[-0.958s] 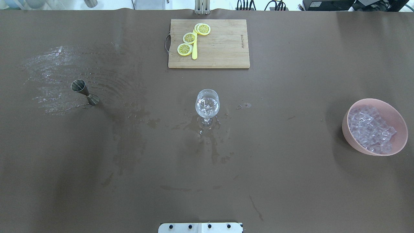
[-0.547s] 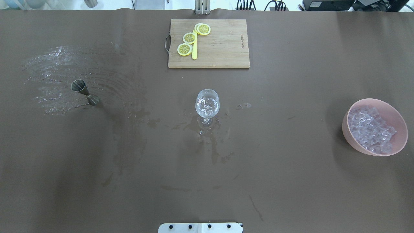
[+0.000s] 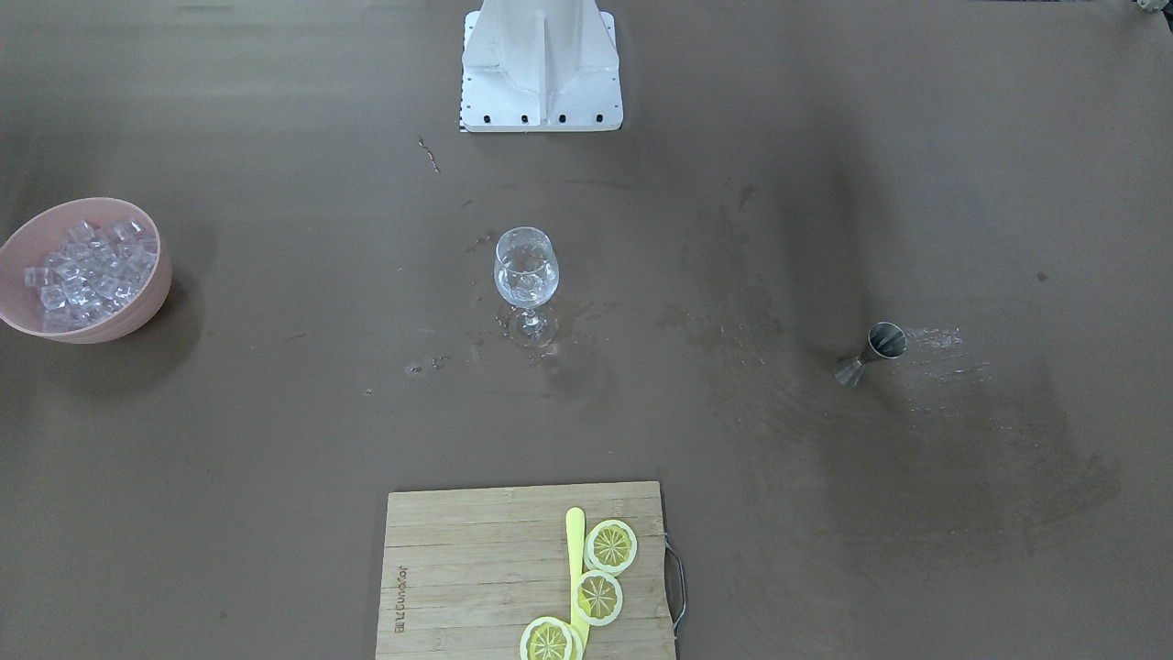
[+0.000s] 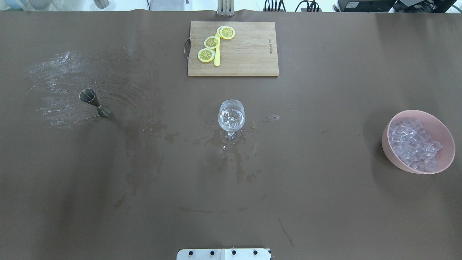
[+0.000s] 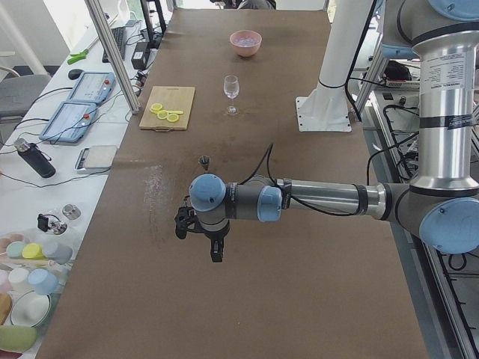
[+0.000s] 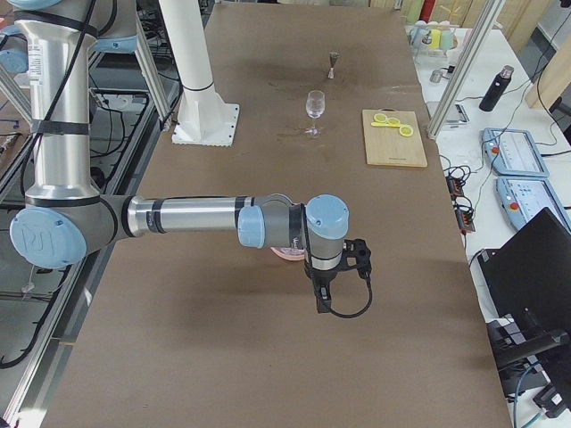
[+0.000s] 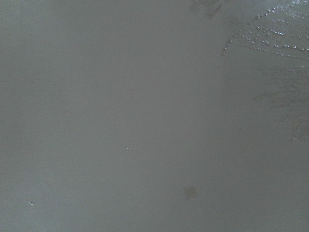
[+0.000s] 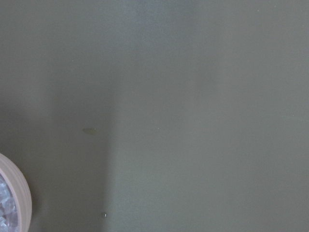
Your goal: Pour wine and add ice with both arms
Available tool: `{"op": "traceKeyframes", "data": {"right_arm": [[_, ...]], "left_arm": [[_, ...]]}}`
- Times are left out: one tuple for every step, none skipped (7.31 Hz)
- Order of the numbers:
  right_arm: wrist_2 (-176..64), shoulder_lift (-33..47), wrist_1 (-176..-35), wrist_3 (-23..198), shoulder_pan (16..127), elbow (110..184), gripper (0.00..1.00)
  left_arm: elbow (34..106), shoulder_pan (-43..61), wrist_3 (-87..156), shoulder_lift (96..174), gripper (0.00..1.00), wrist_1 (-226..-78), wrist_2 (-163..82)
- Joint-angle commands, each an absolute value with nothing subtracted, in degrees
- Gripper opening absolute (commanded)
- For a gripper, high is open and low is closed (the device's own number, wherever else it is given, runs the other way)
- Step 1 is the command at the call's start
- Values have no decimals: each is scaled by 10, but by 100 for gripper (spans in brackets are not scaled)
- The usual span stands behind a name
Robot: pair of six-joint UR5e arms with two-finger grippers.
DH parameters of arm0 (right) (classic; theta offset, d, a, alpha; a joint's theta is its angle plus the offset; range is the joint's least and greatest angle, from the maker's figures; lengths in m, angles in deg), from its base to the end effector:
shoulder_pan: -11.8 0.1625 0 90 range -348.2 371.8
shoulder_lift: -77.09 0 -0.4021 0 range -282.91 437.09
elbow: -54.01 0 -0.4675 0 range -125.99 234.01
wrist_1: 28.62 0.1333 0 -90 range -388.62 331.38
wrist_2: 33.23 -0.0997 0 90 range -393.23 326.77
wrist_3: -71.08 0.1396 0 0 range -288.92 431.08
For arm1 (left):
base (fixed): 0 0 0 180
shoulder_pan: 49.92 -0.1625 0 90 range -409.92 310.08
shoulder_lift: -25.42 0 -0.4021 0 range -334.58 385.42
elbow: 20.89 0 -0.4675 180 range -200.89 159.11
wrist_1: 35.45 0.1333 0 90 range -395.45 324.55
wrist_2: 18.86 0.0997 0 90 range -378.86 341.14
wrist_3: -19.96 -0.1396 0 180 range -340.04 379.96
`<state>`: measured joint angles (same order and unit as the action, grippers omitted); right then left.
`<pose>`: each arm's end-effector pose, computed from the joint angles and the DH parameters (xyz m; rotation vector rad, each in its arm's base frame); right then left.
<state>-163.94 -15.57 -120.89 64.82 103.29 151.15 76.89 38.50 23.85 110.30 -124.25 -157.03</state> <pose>0.0566 -0.5498 0.6295 0.0849 -0.7066 -0.0934 -0.0146 -0.5338 0.6318 -0.0162 0.8409 -0.0272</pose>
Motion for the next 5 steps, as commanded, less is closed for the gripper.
{"op": "traceKeyframes", "data": {"right_arm": [[-1641,-156,-1211,648,1036,1513,100],[-1640,-156,-1212,648,1036,1517,100],[-1641,-158,-1212,648,1036,1517,100],[-1641,-158,-1212,648,1036,1517,100],[-1641,-158,-1212,648,1036,1517,100]], "left_arm": [[768,385,238,1103,98,-1242,-1571],[769,385,238,1103,98,-1242,-1571],[770,385,238,1103,98,-1242,-1575],[769,385,238,1103,98,-1242,-1575],[769,385,238,1102,98,-1242,-1574]]}}
